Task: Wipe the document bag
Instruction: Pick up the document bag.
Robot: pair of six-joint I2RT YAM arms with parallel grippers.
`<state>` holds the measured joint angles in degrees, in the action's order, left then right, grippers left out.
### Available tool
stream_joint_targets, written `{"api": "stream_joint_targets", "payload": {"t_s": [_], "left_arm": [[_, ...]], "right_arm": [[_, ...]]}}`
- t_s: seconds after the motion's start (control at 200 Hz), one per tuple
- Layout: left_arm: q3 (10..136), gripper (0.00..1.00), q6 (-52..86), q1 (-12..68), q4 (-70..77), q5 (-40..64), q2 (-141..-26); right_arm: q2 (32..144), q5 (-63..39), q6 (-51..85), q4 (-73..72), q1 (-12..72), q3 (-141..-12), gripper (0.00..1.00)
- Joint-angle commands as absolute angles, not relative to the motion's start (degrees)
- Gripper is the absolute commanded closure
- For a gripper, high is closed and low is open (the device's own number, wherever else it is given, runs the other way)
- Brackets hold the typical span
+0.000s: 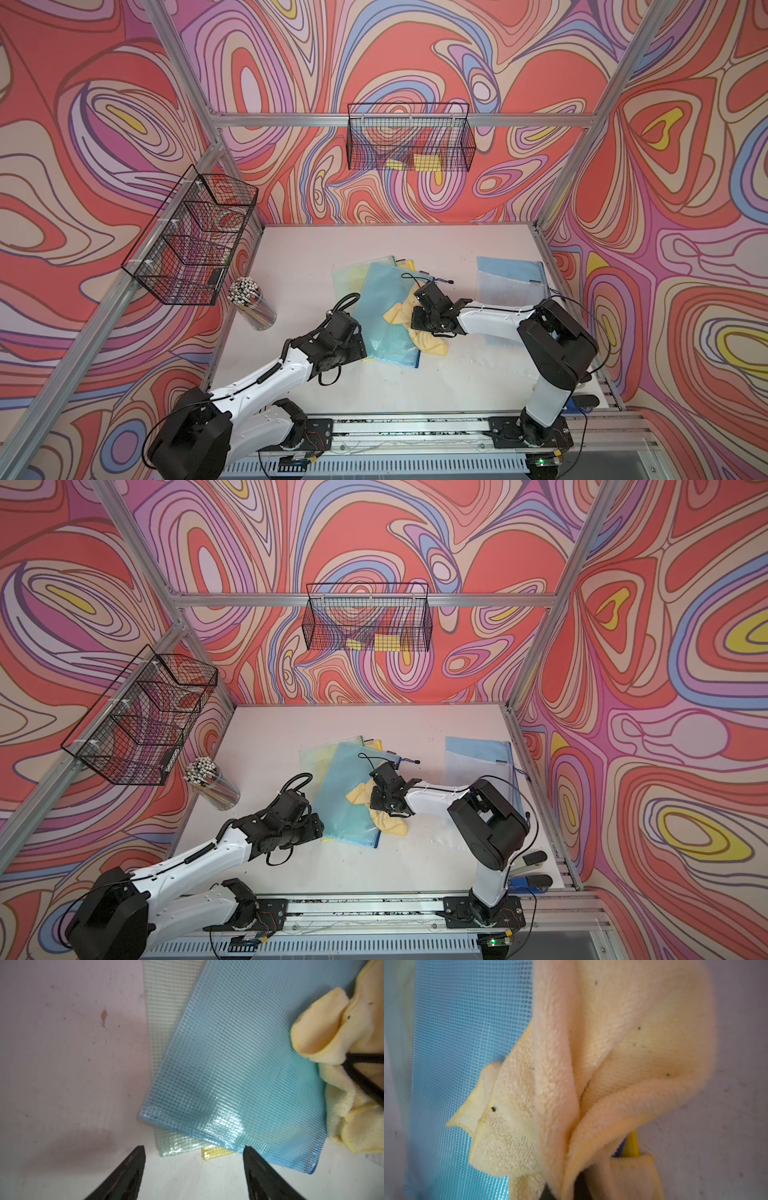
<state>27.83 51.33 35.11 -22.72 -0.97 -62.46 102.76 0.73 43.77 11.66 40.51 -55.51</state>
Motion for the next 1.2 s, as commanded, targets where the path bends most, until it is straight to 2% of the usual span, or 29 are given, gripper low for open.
{"api": "stream_joint_targets", "payload": {"t_s": [0.0, 0.561, 0.956, 1.192], "left_arm": [[26.3, 0.23, 52.9, 34.4, -23.6, -3.0, -61.7], [20.2, 0.38, 56.6, 33.0, -8.7, -7.4, -63.3], [15.2, 0.38, 56.9, 32.9, -2.5, -11.8, -56.0], [13.2, 0.39, 57.6, 32.9, 6.1, -9.0, -58.0]], "right_arm": [[107.7, -1.9, 43.5, 17.3, 40.7, -53.0, 1.00], [107.2, -1.9, 43.4, 17.9, 40.7, -52.3, 1.00], [109.1, -3.2, 43.4, 17.0, 40.7, -52.8, 1.00], [109.3, -3.5, 43.4, 17.1, 40.7, -52.8, 1.00]]}}
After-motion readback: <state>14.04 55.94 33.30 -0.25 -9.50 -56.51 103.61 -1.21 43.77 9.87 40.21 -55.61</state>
